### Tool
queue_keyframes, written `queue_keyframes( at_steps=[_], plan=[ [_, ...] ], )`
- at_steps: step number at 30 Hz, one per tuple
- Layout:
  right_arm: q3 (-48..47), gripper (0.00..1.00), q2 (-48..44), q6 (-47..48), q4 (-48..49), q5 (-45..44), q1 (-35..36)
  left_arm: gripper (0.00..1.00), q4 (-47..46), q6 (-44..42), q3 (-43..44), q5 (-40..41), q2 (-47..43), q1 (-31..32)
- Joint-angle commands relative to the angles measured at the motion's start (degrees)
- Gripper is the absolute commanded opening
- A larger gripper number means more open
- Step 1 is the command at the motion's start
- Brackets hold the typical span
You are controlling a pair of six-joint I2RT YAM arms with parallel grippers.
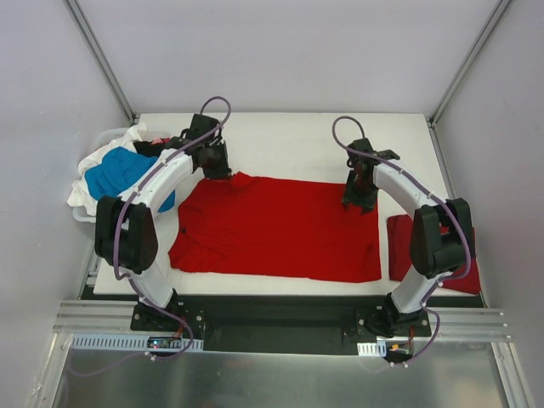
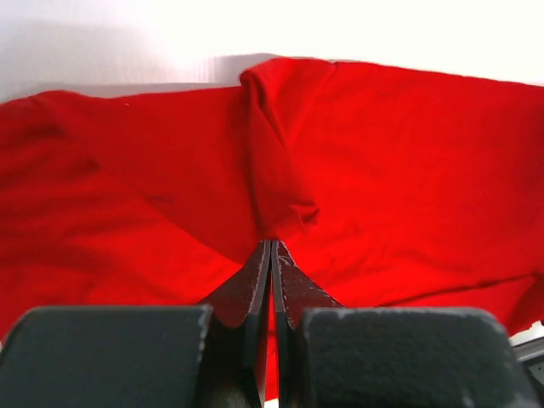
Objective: Fold and stack the t-shirts
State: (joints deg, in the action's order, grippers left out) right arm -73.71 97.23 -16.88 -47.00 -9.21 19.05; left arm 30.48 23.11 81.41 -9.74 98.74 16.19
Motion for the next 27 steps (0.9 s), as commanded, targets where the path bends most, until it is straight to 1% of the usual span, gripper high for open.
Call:
queue_keyframes(
  at_steps=[1,5,6,9,15,21,27],
  plan=[
    [-2.8,0.49,3.4,1.3,0.9,3.4,-5.2,0.00,-0.9,1.5,-4.1,2.9,-6.4,0.0],
    [-4.0,0.47,6.0,4.0,3.3,8.7,-9.6,0.00,-0.8,1.9,-7.6,3.6,-8.9,0.2],
    [-4.8,0.47,7.1,4.7,4.2,11.9,-11.2,0.00,-0.9,1.9,-8.7,3.8,-9.3,0.2],
    [-5.1,0.46,7.9,6.2,6.7,16.9,-14.6,0.00,-0.8,1.9,-10.2,4.0,-9.9,0.2],
    [-7.2,0.50,11.5,8.8,8.9,26.0,-20.6,0.00,-0.8,3.1,-10.9,3.7,-10.0,0.3],
    [-13.8,0.53,17.5,9.7,8.4,30.7,-25.5,0.00,-0.2,5.1,-11.0,4.5,-9.8,1.7],
    [-17.8,0.53,20.5,9.6,8.6,30.9,-29.2,0.00,2.3,5.3,-9.1,5.8,-8.7,2.3]
  ],
)
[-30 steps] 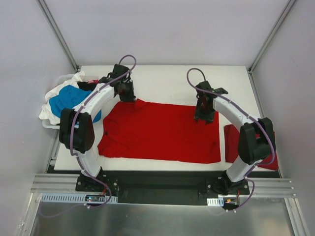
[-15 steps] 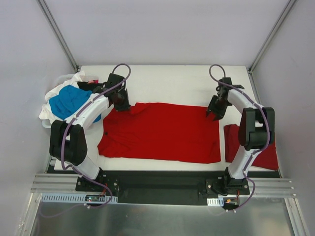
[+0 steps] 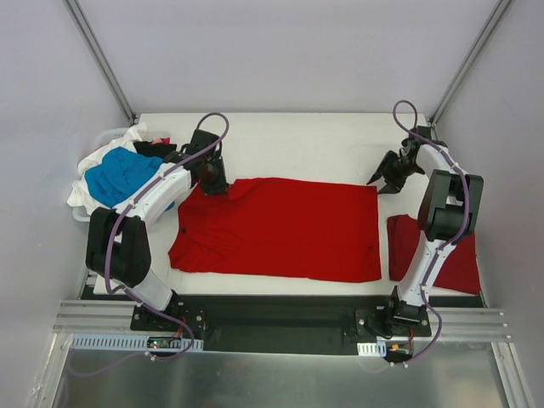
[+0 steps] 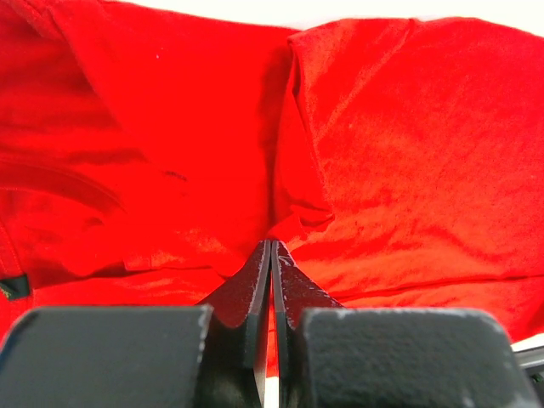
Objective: Fold and stack the t-shirts
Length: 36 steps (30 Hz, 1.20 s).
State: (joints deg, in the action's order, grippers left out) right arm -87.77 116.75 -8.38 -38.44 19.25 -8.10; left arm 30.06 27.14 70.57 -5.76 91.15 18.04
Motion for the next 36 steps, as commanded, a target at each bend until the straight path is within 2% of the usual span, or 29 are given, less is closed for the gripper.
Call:
queue_keyframes(
  at_steps=[1,6,10,20,23,24,25,26,27,36],
  plan=[
    [-4.2,0.53,1.5,1.2,-0.1,2.5,-2.4,0.00,2.9,1.3,2.2,1.9,-1.0,0.4],
    [-7.1,0.52,4.9,0.8,-0.1,3.2,-4.0,0.00,4.7,1.3,4.5,2.8,0.1,1.3],
    [-8.9,0.44,7.2,0.4,-0.1,4.2,-3.6,0.00,6.1,1.3,5.8,3.3,0.7,1.7],
    [-4.4,0.48,5.3,0.0,1.8,4.3,-1.7,0.00,7.1,1.3,8.4,3.4,2.4,2.3],
    [-2.2,0.35,4.3,0.1,2.4,3.8,-1.0,0.00,7.1,1.2,8.9,3.3,2.9,2.3],
    [-1.5,0.24,3.2,0.1,2.6,3.6,-0.9,0.00,7.2,1.1,9.1,3.4,3.1,2.3],
    [-0.8,0.17,2.8,-0.1,2.8,3.4,-0.7,0.00,7.1,1.0,9.2,3.4,3.2,2.3],
    [-0.2,0.03,2.3,-0.4,3.4,3.3,-0.6,0.00,7.1,0.8,9.3,3.3,3.2,2.3],
    [0.9,0.01,1.5,-0.7,3.5,3.0,-0.5,0.00,7.1,0.8,9.3,3.3,3.2,2.3],
    [4.0,0.01,-5.0,-1.6,4.2,0.3,-0.1,0.00,7.1,0.2,9.1,3.7,2.9,2.3]
  ],
)
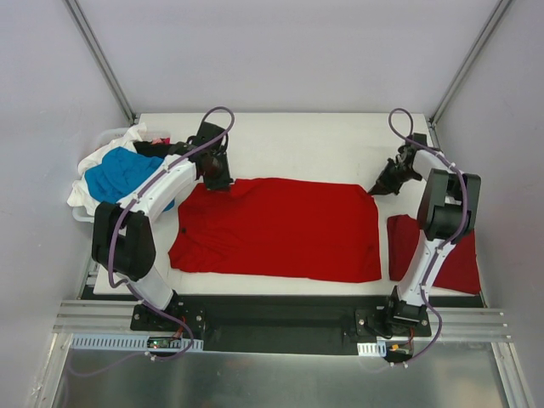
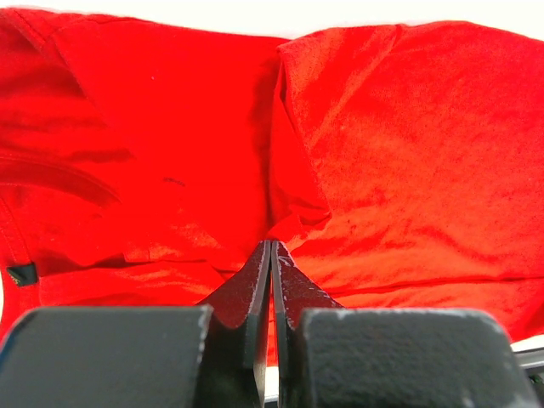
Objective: Fold and stack the t-shirts
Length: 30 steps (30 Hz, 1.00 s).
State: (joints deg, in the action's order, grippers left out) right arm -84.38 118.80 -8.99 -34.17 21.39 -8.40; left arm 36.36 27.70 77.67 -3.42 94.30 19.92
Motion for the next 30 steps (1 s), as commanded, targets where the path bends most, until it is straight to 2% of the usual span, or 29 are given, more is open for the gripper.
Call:
queue_keyframes(
  at_steps=[1,9,13,21,25,30],
  plan=[
    [0.8,0.01,-9.0,-1.0,-0.2,-2.0,0.3,0.00,0.8,-0.4,2.1,2.0,-0.4,0.5],
    [1.9,0.01,-18.8,-0.5,-3.8,-1.6,0.6,0.00,2.4,-0.8,4.4,3.1,-2.1,0.5],
    [6.9,0.01,-24.9,-1.3,-4.8,-0.6,1.5,0.00,3.0,-0.4,2.5,3.2,-4.9,0.5],
    [22.7,0.01,-39.9,-3.9,-6.4,0.4,3.9,0.00,5.1,3.1,-10.0,5.2,-15.5,0.4],
    [27.8,0.01,-47.4,-5.4,-7.0,0.3,4.4,0.00,6.2,5.3,-16.7,5.4,-20.1,0.2],
    [31.3,0.01,-51.4,-5.2,-8.7,0.0,4.4,0.00,6.9,5.4,-21.2,4.7,-23.3,-1.3]
  ],
)
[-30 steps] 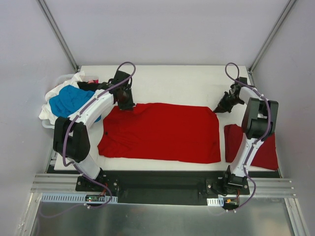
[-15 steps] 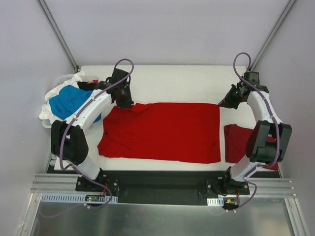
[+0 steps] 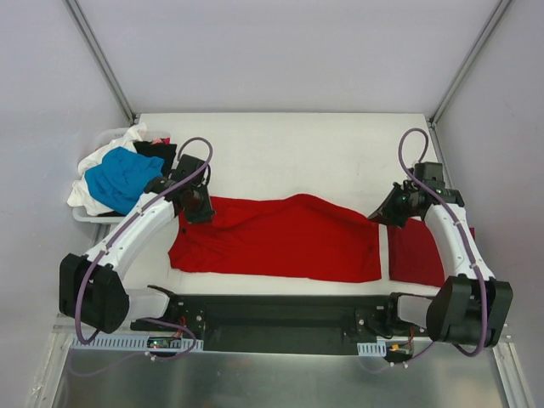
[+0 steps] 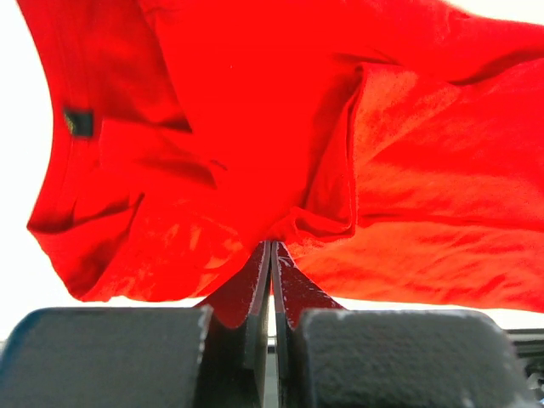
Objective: Fold and stack the t-shirts
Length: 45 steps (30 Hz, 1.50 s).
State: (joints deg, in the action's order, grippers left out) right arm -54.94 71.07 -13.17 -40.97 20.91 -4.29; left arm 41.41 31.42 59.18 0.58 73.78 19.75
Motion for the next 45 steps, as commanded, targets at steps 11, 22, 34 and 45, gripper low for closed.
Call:
queue_keyframes(
  at_steps=[11,22,34,45],
  plan=[
    [9.7,0.01,-4.7,-3.4,2.0,2.5,-1.7,0.00,0.0,2.2,-9.9,-1.6,2.1,-9.9],
    [8.0,0.01,-1.6,-0.9,2.5,2.5,-9.1,0.00,-0.1,-2.5,-5.9,-1.2,6.2,-16.4],
    [3.8,0.01,2.2,0.1,2.7,3.0,-12.8,0.00,0.5,-5.4,-3.0,-1.0,8.6,-19.4],
    [6.8,0.01,0.1,0.2,2.6,2.3,-13.1,0.00,0.8,-6.3,-2.8,-1.7,9.5,-20.5]
  ],
)
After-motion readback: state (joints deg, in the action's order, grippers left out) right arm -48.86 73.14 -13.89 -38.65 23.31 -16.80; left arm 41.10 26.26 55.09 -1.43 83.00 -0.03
